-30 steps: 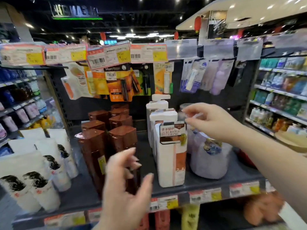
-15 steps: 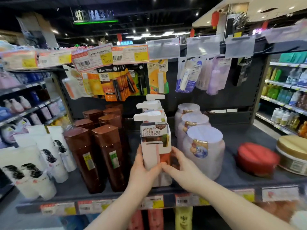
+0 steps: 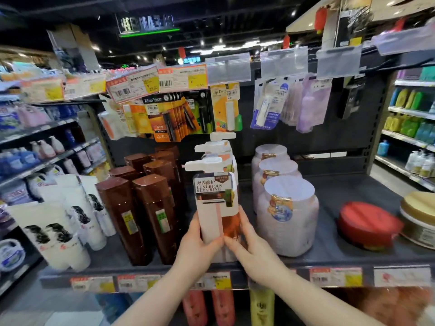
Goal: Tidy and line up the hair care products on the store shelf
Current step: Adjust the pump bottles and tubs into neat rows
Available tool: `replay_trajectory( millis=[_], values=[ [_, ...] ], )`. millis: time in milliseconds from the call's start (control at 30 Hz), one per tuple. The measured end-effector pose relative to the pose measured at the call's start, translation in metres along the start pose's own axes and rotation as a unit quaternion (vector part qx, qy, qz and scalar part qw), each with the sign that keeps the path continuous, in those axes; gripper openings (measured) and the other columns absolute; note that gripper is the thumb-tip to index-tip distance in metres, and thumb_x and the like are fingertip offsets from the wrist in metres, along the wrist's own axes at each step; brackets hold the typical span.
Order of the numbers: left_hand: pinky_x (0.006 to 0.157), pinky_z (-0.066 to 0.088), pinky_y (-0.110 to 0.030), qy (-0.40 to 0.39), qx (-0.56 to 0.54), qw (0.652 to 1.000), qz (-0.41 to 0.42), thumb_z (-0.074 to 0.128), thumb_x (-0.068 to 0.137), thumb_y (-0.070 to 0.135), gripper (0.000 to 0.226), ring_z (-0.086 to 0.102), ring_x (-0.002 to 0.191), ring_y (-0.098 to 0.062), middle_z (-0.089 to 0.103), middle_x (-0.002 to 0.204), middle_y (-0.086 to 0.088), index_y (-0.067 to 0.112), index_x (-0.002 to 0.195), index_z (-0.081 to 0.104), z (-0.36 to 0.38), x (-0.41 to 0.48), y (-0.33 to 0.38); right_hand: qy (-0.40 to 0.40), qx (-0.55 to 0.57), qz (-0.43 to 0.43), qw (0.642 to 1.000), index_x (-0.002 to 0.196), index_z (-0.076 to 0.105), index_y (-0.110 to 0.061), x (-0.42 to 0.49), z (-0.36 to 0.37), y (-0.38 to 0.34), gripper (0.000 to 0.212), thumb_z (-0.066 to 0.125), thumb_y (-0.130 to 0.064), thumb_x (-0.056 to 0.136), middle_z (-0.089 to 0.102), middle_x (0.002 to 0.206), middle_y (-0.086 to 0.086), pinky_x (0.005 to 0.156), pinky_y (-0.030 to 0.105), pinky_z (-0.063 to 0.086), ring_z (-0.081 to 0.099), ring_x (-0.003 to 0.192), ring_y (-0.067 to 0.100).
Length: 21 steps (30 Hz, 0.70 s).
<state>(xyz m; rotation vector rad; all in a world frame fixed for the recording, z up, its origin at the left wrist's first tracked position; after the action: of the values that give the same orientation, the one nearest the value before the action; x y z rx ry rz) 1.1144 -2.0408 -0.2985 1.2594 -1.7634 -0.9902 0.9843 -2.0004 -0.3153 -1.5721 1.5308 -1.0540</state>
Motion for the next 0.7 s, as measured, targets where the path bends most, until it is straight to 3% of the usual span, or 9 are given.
replay_trajectory(
  millis=[200, 333, 433, 500, 633, 700],
  values=[
    [0.085, 0.041, -0.024, -0.014, -0.01, 1.0, 0.002, 0.068, 0.08, 0.021, 0.075, 0.054, 0.107, -0.01, 0.057, 0.127, 0.005, 0.03, 0.142, 0.026, 0.0, 0.002, -0.003, 0.028, -0.001, 0.017, 0.999, 0.147, -0.001, -0.043, -0.004, 0.0, -0.007, 0.078, 0.052, -0.046, 0.09, 0.041, 0.145, -0.016, 0.101, 0.019, 0.035, 0.042, 0.128, 0.003],
    [0.091, 0.043, -0.031, -0.039, -0.003, 0.999, -0.012, 0.069, 0.08, 0.022, 0.089, 0.052, 0.115, -0.019, 0.05, 0.137, 0.0, 0.032, 0.147, 0.011, 0.0, -0.004, -0.002, 0.045, -0.027, 0.031, 0.998, 0.147, 0.016, -0.037, -0.021, -0.006, -0.023, 0.07, 0.056, -0.041, 0.089, 0.043, 0.143, -0.016, 0.102, 0.017, 0.033, 0.04, 0.128, 0.0],
    [0.108, 0.031, -0.036, -0.013, 0.013, 1.0, 0.001, 0.07, 0.078, 0.02, 0.099, 0.033, 0.136, -0.023, 0.03, 0.151, -0.007, 0.023, 0.149, 0.001, 0.001, -0.019, -0.001, 0.056, -0.086, 0.045, 0.994, 0.146, 0.023, -0.029, -0.039, -0.014, -0.026, 0.067, 0.058, -0.037, 0.089, 0.041, 0.145, -0.008, 0.107, 0.023, 0.034, 0.038, 0.13, 0.005],
    [0.111, 0.022, -0.032, 0.022, 0.028, 0.999, 0.038, 0.072, 0.076, 0.018, 0.097, 0.019, 0.141, -0.02, 0.019, 0.154, -0.007, 0.019, 0.148, 0.006, 0.005, -0.036, 0.0, 0.074, -0.128, 0.062, 0.987, 0.146, 0.025, -0.026, -0.053, -0.02, -0.018, 0.066, 0.057, -0.035, 0.09, 0.038, 0.148, -0.003, 0.11, 0.028, 0.034, 0.037, 0.135, 0.011],
    [0.11, 0.025, -0.039, 0.083, 0.071, 0.988, 0.11, 0.076, 0.071, 0.011, 0.091, 0.026, 0.133, -0.025, 0.025, 0.147, -0.015, 0.013, 0.145, 0.023, 0.018, -0.073, 0.002, 0.143, -0.14, 0.089, 0.976, 0.141, 0.037, -0.019, -0.084, -0.035, 0.001, 0.057, 0.059, -0.028, 0.09, 0.044, 0.143, -0.001, 0.107, 0.025, 0.037, 0.044, 0.129, 0.012],
    [0.107, 0.023, -0.035, 0.08, 0.092, 0.98, 0.156, 0.076, 0.07, 0.011, 0.088, 0.025, 0.13, -0.021, 0.03, 0.144, -0.014, 0.013, 0.144, 0.028, 0.025, -0.084, 0.011, 0.163, -0.154, 0.098, 0.97, 0.139, 0.041, -0.017, -0.095, -0.047, 0.006, 0.055, 0.061, -0.027, 0.088, 0.046, 0.141, 0.001, 0.105, 0.024, 0.037, 0.046, 0.128, 0.013]
  ],
)
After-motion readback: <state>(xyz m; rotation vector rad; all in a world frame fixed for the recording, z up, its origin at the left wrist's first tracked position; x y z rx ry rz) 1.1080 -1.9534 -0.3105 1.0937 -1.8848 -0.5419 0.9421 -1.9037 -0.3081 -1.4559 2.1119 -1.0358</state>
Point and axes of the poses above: each hand's wrist, its own x-axis towards the middle knuckle, its own z-axis out of the palm, y = z × x, the point moved 5 cm from there along x, towards the middle knuckle
